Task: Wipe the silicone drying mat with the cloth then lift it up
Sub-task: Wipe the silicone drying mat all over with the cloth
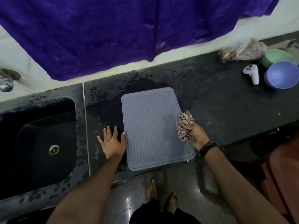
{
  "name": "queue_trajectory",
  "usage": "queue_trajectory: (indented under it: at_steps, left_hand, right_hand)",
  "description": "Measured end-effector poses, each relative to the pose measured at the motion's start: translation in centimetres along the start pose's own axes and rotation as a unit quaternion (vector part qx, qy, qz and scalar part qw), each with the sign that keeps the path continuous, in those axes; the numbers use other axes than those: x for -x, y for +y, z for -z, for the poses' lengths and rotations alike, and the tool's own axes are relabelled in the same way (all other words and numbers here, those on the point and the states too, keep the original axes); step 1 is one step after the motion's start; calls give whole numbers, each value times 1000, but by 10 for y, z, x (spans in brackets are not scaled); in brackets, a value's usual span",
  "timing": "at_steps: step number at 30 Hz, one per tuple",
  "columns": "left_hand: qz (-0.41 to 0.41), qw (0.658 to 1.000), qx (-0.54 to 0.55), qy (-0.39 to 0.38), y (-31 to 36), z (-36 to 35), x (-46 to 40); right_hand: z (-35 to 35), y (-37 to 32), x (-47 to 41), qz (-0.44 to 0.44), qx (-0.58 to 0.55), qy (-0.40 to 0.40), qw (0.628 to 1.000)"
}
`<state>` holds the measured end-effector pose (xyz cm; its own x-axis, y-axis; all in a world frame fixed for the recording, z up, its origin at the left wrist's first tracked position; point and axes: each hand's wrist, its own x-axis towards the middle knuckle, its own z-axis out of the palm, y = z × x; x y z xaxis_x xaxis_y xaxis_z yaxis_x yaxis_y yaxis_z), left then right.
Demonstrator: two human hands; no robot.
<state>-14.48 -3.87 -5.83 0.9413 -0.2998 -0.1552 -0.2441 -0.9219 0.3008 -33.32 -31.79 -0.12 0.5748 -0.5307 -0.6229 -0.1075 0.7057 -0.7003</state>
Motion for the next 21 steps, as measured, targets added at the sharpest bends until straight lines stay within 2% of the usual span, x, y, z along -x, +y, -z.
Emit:
queue_trajectory:
  at_steps: [10, 16, 19, 21]
  left_hand:
    - [-29, 999, 17, -8, 0, 18, 54]
    - [-16, 1000, 2, 12, -3, 25, 75]
    - [-14, 1000, 4, 15, 1, 24, 84]
    - [-10, 1000, 2, -2, 6, 21, 89]
  right_hand:
    - [48, 13, 33, 15, 79, -1, 997]
    - [85, -1, 44, 23, 20, 38, 999]
    - [92, -1, 51, 59, 54, 8, 997]
    - [80, 10, 53, 97, 145, 0, 985]
